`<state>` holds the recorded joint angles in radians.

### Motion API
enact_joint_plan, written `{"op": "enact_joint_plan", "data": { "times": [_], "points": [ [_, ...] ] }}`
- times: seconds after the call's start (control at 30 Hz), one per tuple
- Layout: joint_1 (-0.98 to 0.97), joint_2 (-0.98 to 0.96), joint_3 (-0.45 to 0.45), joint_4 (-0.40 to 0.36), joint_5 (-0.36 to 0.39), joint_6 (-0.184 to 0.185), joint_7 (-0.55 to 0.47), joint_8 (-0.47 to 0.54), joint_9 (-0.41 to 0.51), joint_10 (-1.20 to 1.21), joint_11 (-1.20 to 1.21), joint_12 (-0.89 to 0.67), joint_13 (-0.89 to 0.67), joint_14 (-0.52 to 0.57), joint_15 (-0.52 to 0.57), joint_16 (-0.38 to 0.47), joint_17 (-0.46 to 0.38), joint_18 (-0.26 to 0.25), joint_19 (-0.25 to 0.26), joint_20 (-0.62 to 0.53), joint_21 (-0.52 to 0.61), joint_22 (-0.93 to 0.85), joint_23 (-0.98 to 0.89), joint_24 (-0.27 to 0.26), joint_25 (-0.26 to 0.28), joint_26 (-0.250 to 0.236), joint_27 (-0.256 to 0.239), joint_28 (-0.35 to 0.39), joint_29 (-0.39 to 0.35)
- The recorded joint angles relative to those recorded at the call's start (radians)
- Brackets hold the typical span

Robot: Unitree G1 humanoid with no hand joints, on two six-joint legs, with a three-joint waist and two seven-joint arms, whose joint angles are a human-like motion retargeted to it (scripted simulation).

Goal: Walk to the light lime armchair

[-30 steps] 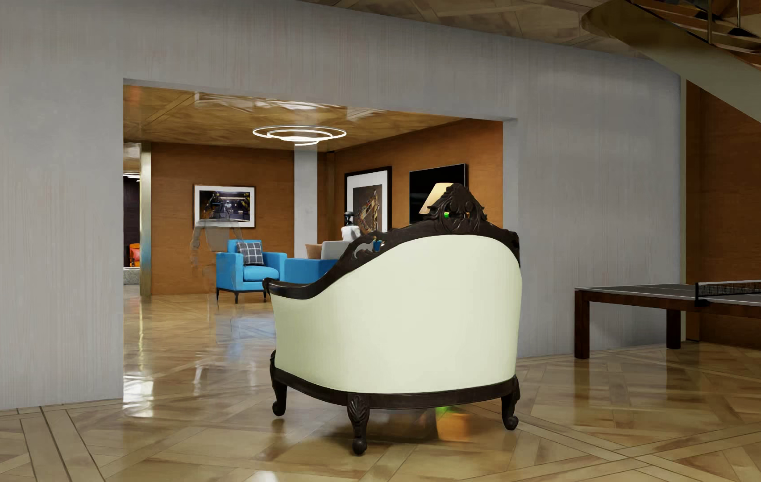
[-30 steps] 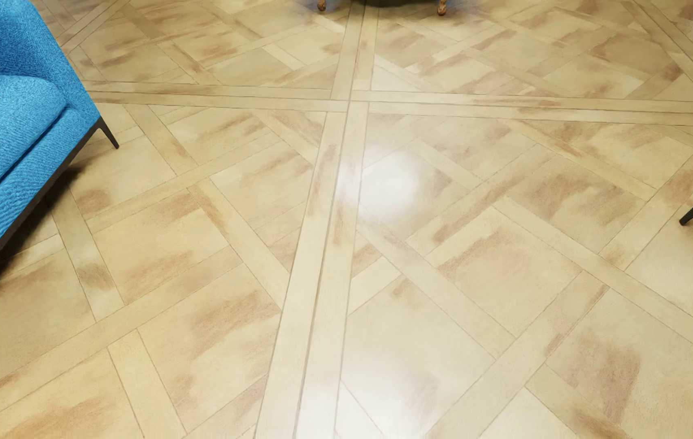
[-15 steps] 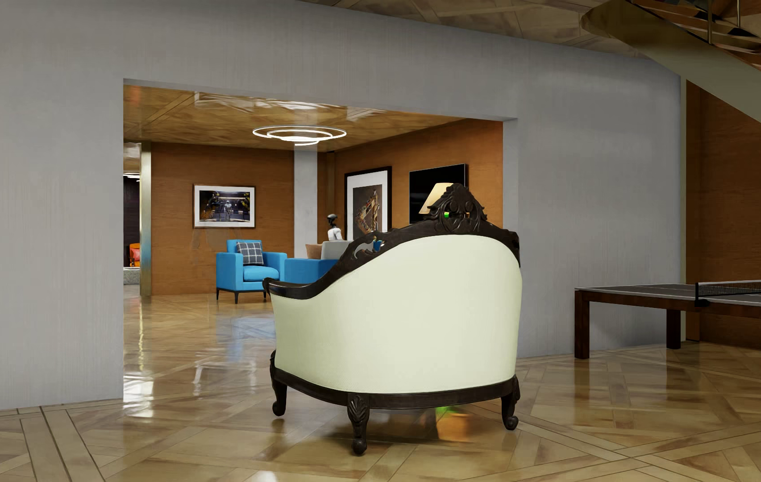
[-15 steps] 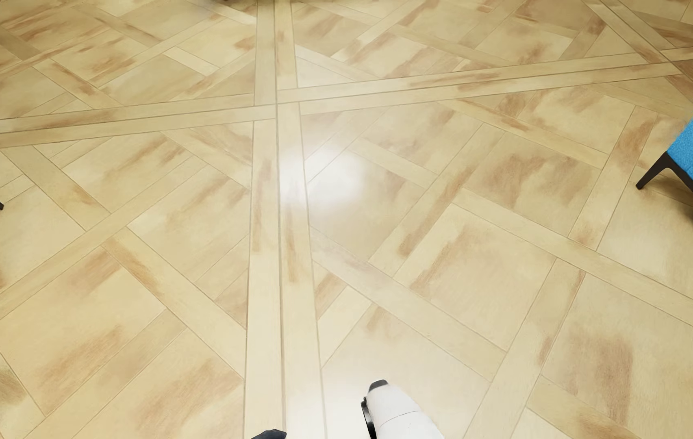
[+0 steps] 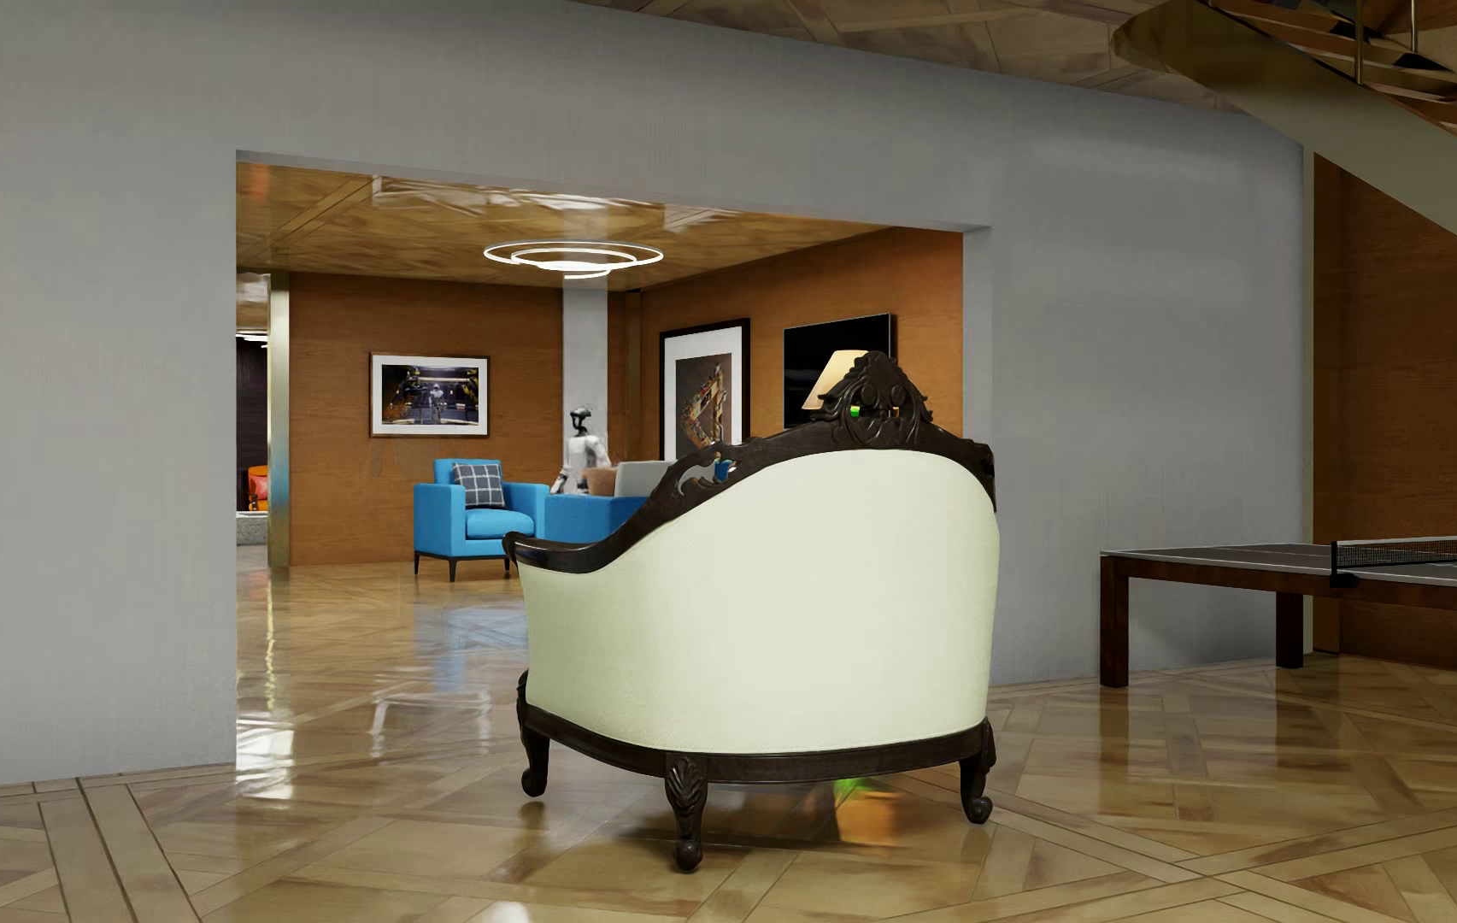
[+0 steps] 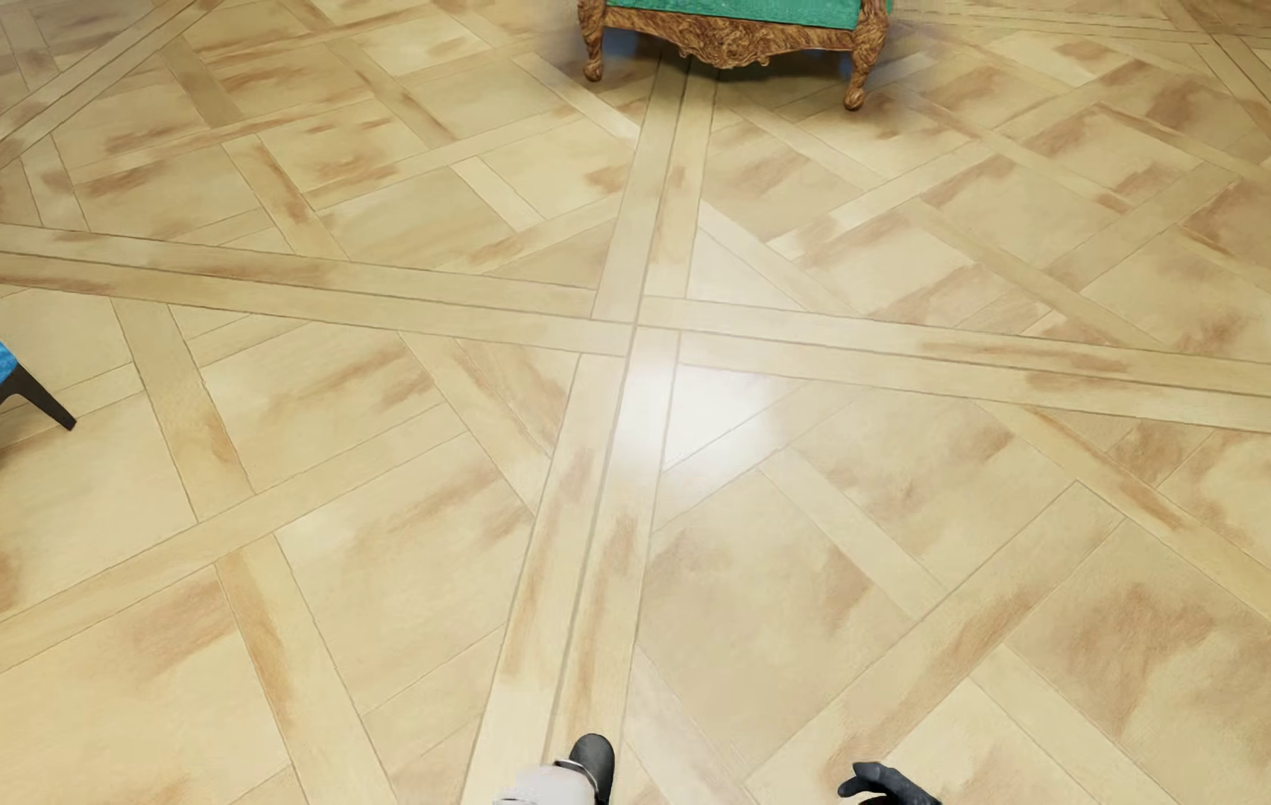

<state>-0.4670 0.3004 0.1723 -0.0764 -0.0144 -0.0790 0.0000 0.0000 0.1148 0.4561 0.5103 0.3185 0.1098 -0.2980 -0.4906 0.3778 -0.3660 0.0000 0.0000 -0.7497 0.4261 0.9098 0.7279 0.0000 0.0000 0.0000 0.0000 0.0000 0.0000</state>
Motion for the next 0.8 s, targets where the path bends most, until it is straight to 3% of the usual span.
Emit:
{"op": "enact_joint_plan", "data": {
  "times": [0.07,0.1,0.13,0.17,0.2,0.23,0.3,0.33,0.4,0.47,0.5,0.53,0.57,0.6,0.63,0.67,0.7,0.73,0.8],
  "points": [
    [-0.062,0.041,0.030,-0.030,-0.032,-0.033,0.000,0.000,0.002,0.101,0.079,0.010,0.008,0.417,0.108,-0.005,0.021,0.000,0.000,-0.017,-0.027,0.013,0.045,0.000,0.000,0.000,0.000,0.000,0.000],
    [-0.064,0.034,0.037,-0.058,-0.067,-0.064,0.000,0.000,0.008,0.188,0.180,0.002,0.035,0.530,0.258,-0.007,0.043,0.000,0.000,-0.031,-0.038,0.029,0.078,0.000,0.000,0.000,0.000,0.000,0.000],
    [-0.011,-0.001,0.014,-0.088,-0.090,-0.079,0.000,0.000,0.006,0.226,0.347,0.002,0.067,0.528,0.462,-0.005,0.058,0.000,0.000,-0.036,-0.019,0.040,0.116,0.000,0.000,0.000,0.000,0.000,0.000],
    [0.033,-0.102,-0.017,-0.119,-0.102,-0.078,0.000,0.000,-0.003,0.251,0.553,0.002,0.098,0.510,0.589,-0.014,0.065,0.000,0.000,-0.004,-0.004,0.043,0.131,0.000,0.000,0.000,0.000,0.000,0.000],
    [0.114,-0.194,-0.052,-0.143,-0.123,-0.085,0.000,0.000,0.010,0.241,0.755,-0.013,0.116,0.459,0.512,-0.006,0.064,0.000,0.000,-0.007,0.043,0.016,0.145,0.000,0.000,0.000,0.000,0.000,0.000],
    [0.215,-0.283,-0.104,-0.142,-0.131,-0.077,0.000,0.000,0.021,0.209,0.869,-0.033,0.136,0.385,0.346,-0.005,0.063,0.000,0.000,0.002,0.063,0.000,0.149,0.000,0.000,0.000,0.000,0.000,0.000],
    [0.382,-0.467,-0.233,-0.111,-0.113,-0.019,0.000,0.000,0.011,0.133,0.849,-0.103,0.175,0.243,0.183,-0.002,0.054,0.000,0.000,-0.003,0.061,-0.033,0.184,0.000,0.000,0.000,0.000,0.000,0.000],
    [0.485,-0.514,-0.294,-0.095,-0.114,0.000,0.000,0.000,0.013,0.078,0.722,-0.141,0.203,0.160,0.177,0.019,0.045,0.000,0.000,-0.038,0.074,-0.070,0.180,0.000,0.000,0.000,0.000,0.000,0.000],
    [0.649,-0.592,-0.365,-0.060,-0.121,0.035,0.000,0.000,0.009,-0.007,0.389,-0.209,0.234,0.012,0.241,0.033,0.026,0.000,0.000,0.008,0.062,-0.110,0.204,0.000,0.000,0.000,0.000,0.000,0.000],
    [0.747,-0.644,-0.407,-0.049,-0.129,0.040,0.000,0.000,-0.024,-0.035,0.071,-0.270,0.239,-0.110,0.417,0.048,0.019,0.000,0.000,0.094,0.085,-0.137,0.232,0.000,0.000,0.000,0.000,0.000,0.000],
    [0.779,-0.685,-0.406,-0.051,-0.130,0.049,0.000,0.000,-0.039,-0.034,-0.343,-0.291,0.240,-0.123,0.510,0.047,0.017,0.000,0.000,0.137,0.080,-0.140,0.247,0.000,0.000,0.000,0.000,0.000,0.000],
    [0.807,-0.725,-0.433,-0.030,-0.130,0.055,0.000,0.000,-0.039,-0.012,-0.006,-0.302,0.239,-0.099,0.430,0.063,0.013,0.000,0.000,0.144,0.097,-0.166,0.245,0.000,0.000,0.000,0.000,0.000,0.000],
    [0.849,-0.743,-0.461,0.000,-0.101,0.071,0.000,0.000,-0.027,0.030,0.087,-0.281,0.232,-0.038,0.440,0.064,0.010,0.000,0.000,0.199,0.114,-0.193,0.259,0.000,0.000,0.000,0.000,0.000,0.000],
    [0.837,-0.764,-0.479,0.029,-0.080,0.090,0.000,0.000,-0.043,0.134,0.176,-0.260,0.232,0.089,0.491,0.045,0.011,0.000,0.000,0.227,0.120,-0.178,0.278,0.000,0.000,0.000,0.000,0.000,0.000],
    [0.800,-0.734,-0.484,0.075,-0.030,0.123,0.000,0.000,-0.037,0.315,0.257,-0.227,0.229,0.293,0.455,0.013,0.013,0.000,0.000,0.237,0.117,-0.145,0.304,0.000,0.000,0.000,0.000,0.000,0.000],
    [0.682,-0.697,-0.461,0.069,0.004,0.120,0.000,0.000,-0.037,0.572,0.271,-0.199,0.215,0.456,0.401,0.001,0.020,0.000,0.000,0.222,0.099,-0.130,0.311,0.000,0.000,0.000,0.000,0.000,0.000],
    [0.562,-0.625,-0.439,0.088,0.044,0.125,0.000,0.000,-0.016,0.830,0.260,-0.188,0.211,0.458,0.352,-0.012,0.026,0.000,0.000,0.194,0.070,-0.108,0.289,0.000,0.000,0.000,0.000,0.000,0.000],
    [0.445,-0.530,-0.400,0.083,0.034,0.111,0.000,0.000,0.001,0.972,0.224,-0.186,0.195,0.395,0.328,-0.012,0.025,0.000,0.000,0.123,0.080,-0.092,0.257,0.000,0.000,0.000,0.000,0.000,0.000],
    [0.251,-0.381,-0.269,0.049,0.007,0.054,0.000,0.000,0.013,0.875,0.143,-0.114,0.165,0.417,0.304,-0.009,0.024,0.000,0.000,0.099,0.085,-0.123,0.172,0.000,0.000,0.000,0.000,0.000,0.000]
  ]
}}
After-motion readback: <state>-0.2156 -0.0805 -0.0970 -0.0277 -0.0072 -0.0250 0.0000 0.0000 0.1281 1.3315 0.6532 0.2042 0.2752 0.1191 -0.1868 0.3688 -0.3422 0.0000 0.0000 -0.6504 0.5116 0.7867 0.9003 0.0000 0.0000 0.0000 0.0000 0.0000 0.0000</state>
